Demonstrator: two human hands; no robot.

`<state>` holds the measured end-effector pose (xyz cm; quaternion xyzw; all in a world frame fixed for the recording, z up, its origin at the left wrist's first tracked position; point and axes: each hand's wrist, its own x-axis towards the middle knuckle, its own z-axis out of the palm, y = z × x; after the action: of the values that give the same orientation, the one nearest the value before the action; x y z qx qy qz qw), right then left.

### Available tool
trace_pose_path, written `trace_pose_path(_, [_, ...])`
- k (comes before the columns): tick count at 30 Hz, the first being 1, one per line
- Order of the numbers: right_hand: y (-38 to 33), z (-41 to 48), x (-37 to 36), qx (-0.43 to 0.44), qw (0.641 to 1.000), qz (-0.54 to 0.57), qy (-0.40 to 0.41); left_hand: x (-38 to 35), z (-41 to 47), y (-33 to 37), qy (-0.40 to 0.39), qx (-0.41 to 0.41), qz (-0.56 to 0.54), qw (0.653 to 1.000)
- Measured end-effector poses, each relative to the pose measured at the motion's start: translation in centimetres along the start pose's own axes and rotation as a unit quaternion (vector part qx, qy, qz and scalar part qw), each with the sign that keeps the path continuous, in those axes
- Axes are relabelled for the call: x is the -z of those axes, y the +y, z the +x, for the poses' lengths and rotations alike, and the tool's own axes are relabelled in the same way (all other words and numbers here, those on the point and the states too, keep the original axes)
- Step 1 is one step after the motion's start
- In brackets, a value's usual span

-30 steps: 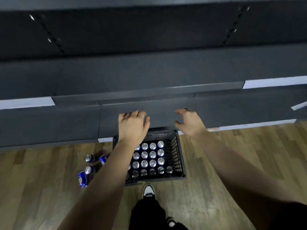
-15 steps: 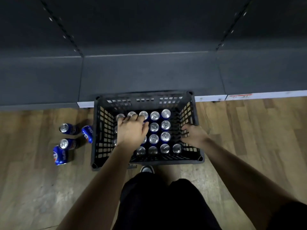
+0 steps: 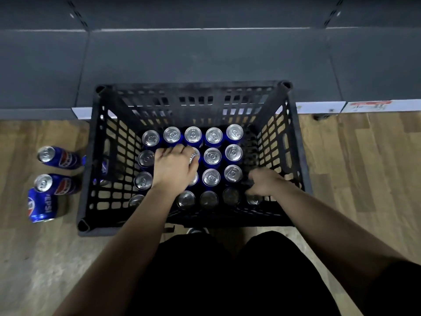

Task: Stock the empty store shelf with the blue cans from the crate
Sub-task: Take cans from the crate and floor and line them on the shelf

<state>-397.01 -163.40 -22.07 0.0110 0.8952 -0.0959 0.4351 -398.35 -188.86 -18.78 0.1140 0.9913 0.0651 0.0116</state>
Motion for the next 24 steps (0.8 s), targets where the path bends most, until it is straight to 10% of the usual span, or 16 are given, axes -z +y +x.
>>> trace_pose_path(24, [-0.5, -0.4, -0.9, -0.010, 1.000, -0.016, -0.009, 0.4, -0.6, 0.2, -0.007, 0.033, -0.036, 0.999])
